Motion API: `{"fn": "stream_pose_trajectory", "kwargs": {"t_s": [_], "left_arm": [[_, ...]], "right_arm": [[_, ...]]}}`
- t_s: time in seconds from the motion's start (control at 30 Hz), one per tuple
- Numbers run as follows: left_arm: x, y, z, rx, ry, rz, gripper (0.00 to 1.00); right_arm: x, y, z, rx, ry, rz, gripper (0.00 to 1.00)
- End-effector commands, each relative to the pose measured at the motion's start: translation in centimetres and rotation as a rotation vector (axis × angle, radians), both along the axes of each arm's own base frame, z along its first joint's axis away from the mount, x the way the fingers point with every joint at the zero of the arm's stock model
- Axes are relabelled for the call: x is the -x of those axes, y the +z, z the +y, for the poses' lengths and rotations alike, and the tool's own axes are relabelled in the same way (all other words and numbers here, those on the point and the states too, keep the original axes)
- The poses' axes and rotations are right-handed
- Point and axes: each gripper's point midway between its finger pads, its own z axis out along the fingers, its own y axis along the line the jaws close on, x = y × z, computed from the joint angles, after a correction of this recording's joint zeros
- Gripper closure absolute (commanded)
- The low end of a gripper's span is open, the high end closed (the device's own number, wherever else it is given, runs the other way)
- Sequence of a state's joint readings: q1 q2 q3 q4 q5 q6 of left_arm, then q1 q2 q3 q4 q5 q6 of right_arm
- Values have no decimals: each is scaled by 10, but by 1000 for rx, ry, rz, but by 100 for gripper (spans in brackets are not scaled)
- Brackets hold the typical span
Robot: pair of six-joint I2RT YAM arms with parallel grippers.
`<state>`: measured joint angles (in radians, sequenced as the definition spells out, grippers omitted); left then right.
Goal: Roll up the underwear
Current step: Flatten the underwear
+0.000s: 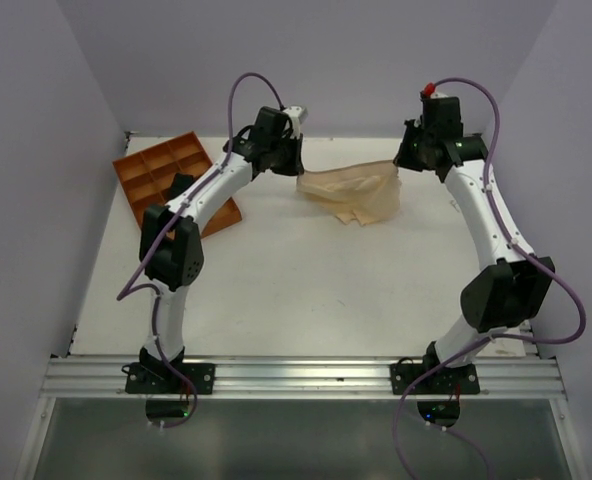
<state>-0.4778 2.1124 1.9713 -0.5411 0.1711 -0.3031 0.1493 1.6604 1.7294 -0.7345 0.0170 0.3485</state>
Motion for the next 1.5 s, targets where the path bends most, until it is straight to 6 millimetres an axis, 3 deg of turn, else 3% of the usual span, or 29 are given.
{"fn": "stream_pose_trajectory", "kwargs": {"t_s": [0.0,0.07,0.1,0.13,0.17,0.2,0.23,0.27,0.3,0.33,0.37,0.43,0.47,0.5,0.57,0.6,0.7,0.8,0.87,0.93,0.97,1.0,1.03,1.07,1.1,1.17,1.2,1.3,1.47], "left_arm": [[6,41,13,0,26,-72,100],[18,39,19,-14,28,-49,100],[28,59,22,3,24,-83,100],[36,54,25,5,19,-77,100],[43,60,27,19,22,-86,100],[54,84,32,45,23,-127,100],[62,91,35,54,26,-137,100],[74,81,39,43,21,-111,100],[89,101,44,63,20,-148,100],[99,99,48,57,19,-143,100],[115,79,51,32,12,-105,100],[142,83,62,37,7,-110,100],[159,58,68,16,8,-56,100],[175,65,75,30,8,-67,100],[197,54,83,39,25,-28,100],[212,53,91,48,30,-22,100],[231,53,100,75,53,-2,100],[223,34,97,50,45,11,100],[205,32,86,41,18,-22,100],[176,14,73,5,10,-29,100],[158,26,65,-3,-9,-82,100],[141,-1,56,-48,-19,-42,100],[125,-3,51,-68,-15,-55,100],[102,10,41,-76,-29,-98,100],[85,-28,31,-126,-45,-34,100],[67,-55,22,-178,-74,17,100],[47,-74,8,-185,-84,41,100],[25,-109,-14,-162,-104,89,100],[4,-129,-35,-103,-79,113,97]], "right_arm": [[21,5,-10,45,3,4,100],[38,13,-13,44,4,-14,100],[43,16,-12,32,4,-22,100],[53,28,-10,17,13,-51,100],[61,26,-9,14,14,-43,100],[67,28,-4,-1,21,-46,100],[75,31,-1,-10,28,-48,100],[88,32,1,-24,35,-49,100],[97,33,8,-50,48,-50,100],[107,32,13,-72,64,-46,100],[125,27,13,-90,68,-36,100],[146,18,20,-127,80,-11,100],[162,3,19,-125,79,30,100],[179,10,20,-148,79,2,100],[200,-2,19,-170,75,20,100],[214,7,19,-210,67,-12,100],[227,1,19,-267,32,-25,100],[218,-13,15,-253,-3,-41,100],[200,-37,9,-204,-50,-16,100],[186,-53,9,-167,-55,7,100],[169,-64,9,-138,-68,23,100],[161,-74,8,-102,-61,45,100],[153,-80,7,-81,-72,60,100],[138,-98,8,-58,-78,107,100],[132,-109,5,-60,-87,140,100],[119,-129,6,-63,-95,185,100],[115,-150,3,-51,-118,240,100],[105,-182,-4,-43,-166,313,100],[86,-200,-27,-60,-249,366,98]]}}
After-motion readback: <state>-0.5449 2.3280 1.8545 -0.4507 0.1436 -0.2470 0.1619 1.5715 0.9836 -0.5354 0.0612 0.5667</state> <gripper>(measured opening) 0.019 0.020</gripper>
